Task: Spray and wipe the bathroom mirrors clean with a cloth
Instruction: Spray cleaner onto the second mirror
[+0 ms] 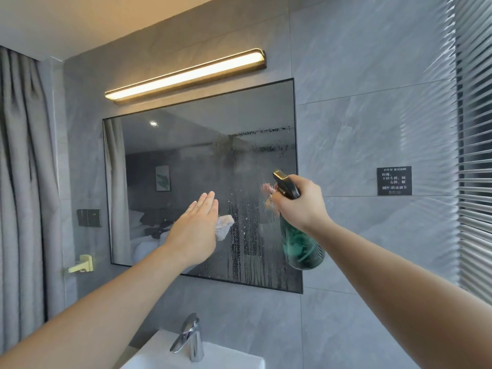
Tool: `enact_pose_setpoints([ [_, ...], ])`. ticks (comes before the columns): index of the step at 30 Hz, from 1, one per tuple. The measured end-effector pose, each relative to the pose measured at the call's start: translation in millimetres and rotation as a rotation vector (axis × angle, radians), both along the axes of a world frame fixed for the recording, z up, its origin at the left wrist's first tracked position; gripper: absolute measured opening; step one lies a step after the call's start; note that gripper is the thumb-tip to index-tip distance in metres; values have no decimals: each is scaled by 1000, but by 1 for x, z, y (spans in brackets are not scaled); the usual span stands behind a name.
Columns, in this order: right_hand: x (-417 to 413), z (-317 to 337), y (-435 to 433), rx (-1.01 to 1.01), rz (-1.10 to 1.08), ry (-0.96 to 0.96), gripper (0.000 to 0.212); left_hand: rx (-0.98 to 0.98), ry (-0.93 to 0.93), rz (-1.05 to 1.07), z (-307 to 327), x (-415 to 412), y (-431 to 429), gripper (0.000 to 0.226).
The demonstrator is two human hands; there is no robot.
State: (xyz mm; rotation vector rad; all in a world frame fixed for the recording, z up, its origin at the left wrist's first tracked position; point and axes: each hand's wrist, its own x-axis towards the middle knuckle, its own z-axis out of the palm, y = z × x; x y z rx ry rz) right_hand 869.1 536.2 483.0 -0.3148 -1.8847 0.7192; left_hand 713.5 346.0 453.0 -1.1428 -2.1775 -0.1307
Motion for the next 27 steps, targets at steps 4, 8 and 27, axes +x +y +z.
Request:
enact_pose_setpoints([
  [4, 5, 3, 3, -55, 46, 57, 14, 5, -13, -3, -1, -1, 4, 78],
  [8, 9, 2, 5, -59, 7, 100, 22, 3, -11, -15, -3, -1, 8, 78],
  [27, 25, -16, 9, -24, -139, 40, 19, 24, -10, -78, -4, -4, 30, 76],
])
